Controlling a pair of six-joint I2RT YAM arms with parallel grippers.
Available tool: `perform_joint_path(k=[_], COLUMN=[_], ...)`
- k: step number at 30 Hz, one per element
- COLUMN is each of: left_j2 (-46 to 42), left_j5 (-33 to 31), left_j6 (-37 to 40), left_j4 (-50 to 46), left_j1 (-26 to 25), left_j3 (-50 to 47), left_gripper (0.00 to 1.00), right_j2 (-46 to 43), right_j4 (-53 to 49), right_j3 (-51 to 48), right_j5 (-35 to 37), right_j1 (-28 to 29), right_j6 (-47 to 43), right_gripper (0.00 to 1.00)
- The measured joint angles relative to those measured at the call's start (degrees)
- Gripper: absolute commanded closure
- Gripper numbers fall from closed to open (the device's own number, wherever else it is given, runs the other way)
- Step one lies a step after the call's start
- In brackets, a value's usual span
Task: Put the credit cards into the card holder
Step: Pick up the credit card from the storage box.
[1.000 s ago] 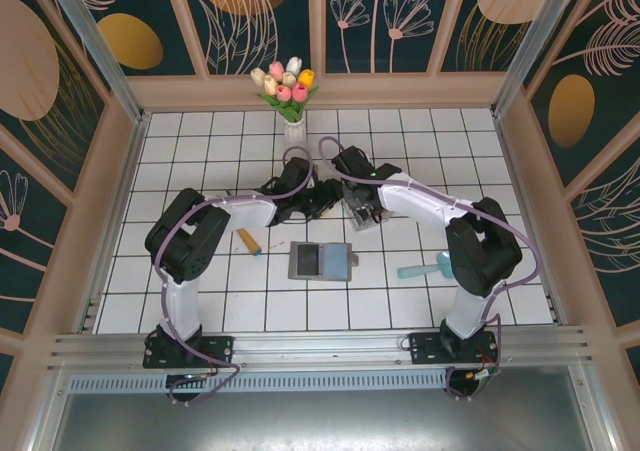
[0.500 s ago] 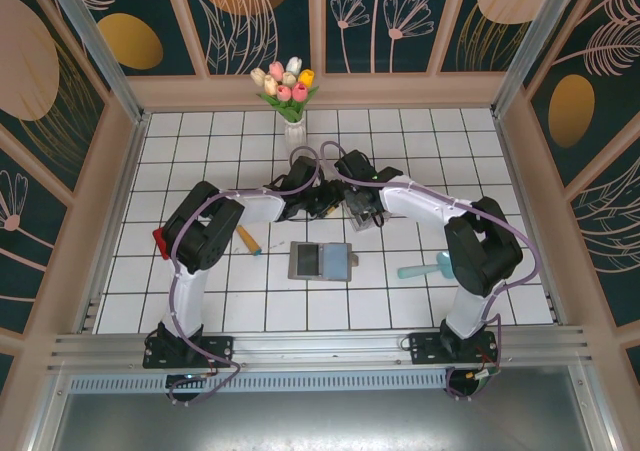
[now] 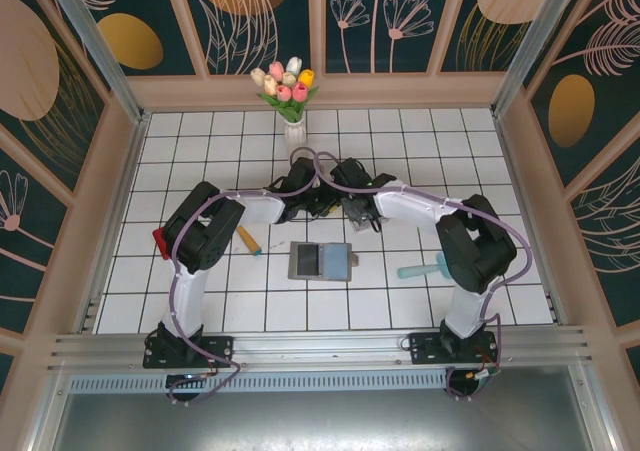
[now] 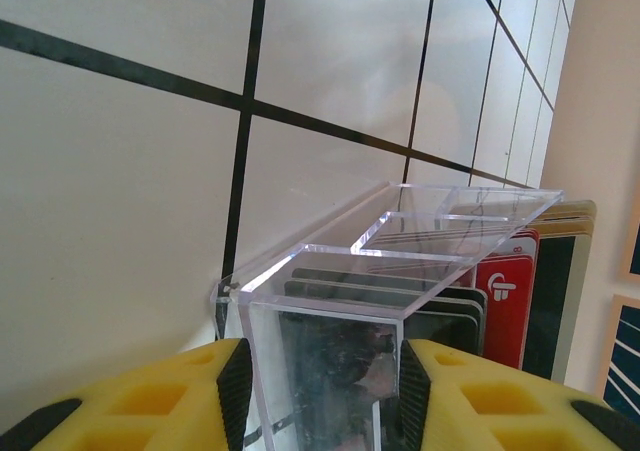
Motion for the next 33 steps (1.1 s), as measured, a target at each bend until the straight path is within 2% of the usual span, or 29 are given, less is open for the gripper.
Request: perform_joint_path(k=[10, 17, 27, 33], left_j2=[0.0, 0.0, 0.0, 0.0], left_j5=[0.0, 0.0, -0.2, -0.2], left_j6=[0.3, 0.5, 0.7, 0.7], left_j4=[0.0, 0.0, 0.0, 0.0], left_j1=[0.0, 0.0, 0.0, 0.0], left_j3=[0.0, 0.0, 0.0, 0.0], left_gripper=[0.57, 0.57, 0.57, 0.57], right_j2=[0.5, 0.0, -1.3, -1.6], right_j4=[0.3, 0.2, 0.2, 0.1], right_j3=[0.0, 0.0, 0.0, 0.0], right_j5=[6.8, 7.3, 7.7, 7.4], right_j1=[1.6, 1.8, 1.9, 2.0], right_j6=[0.0, 0.0, 0.0, 0.0], right_gripper=[0.64, 0.68, 0.77, 0.87])
